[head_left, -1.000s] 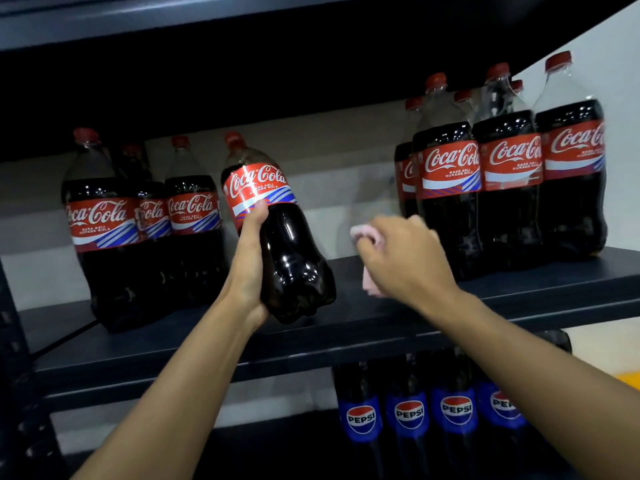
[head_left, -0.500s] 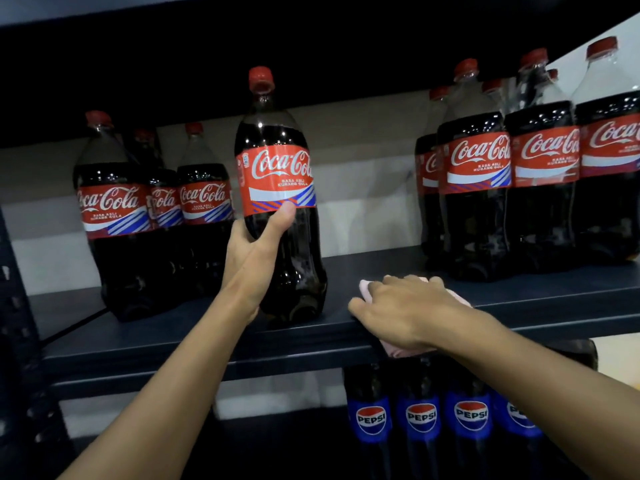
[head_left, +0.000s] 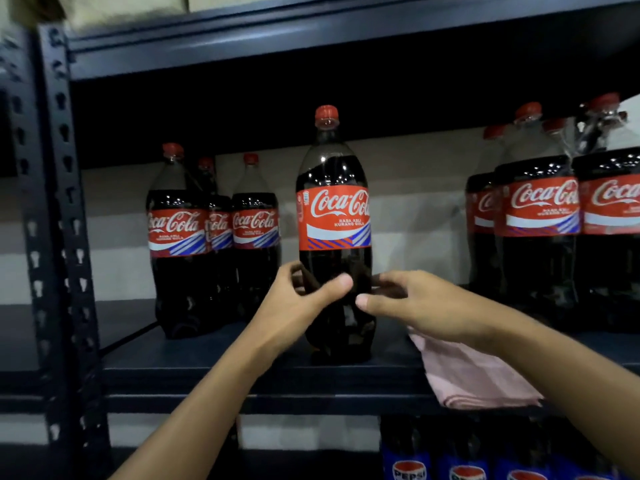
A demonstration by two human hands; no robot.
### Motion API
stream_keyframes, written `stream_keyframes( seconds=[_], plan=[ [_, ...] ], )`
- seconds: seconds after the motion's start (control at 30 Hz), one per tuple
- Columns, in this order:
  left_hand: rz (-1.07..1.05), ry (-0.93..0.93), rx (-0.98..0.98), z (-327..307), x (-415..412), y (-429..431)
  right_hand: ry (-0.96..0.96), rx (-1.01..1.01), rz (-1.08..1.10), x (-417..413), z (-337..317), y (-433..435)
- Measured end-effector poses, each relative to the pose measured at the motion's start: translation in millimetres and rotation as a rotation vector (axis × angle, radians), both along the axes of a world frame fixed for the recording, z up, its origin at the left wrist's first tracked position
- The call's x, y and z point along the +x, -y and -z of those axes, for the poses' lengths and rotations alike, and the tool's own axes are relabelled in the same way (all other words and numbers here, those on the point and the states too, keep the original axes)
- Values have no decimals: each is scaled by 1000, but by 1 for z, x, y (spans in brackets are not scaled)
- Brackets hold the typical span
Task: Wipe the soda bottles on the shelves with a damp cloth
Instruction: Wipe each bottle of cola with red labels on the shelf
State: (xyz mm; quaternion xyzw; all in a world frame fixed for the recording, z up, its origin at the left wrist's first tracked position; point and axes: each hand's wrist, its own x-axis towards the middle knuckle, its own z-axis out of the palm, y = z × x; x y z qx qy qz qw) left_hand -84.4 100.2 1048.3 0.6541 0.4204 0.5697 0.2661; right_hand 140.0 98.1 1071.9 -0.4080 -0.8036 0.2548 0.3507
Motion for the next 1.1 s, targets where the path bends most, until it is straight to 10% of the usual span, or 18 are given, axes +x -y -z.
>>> stream_keyframes(
  seconds=[0.6,1.1],
  plan=[
    [-416,-127,-6,17,-95,5,262,159,102,-131,-15,-51],
    [-627,-87,4,25,-115,-11,25,317,250,-185,35,-63]
  ],
)
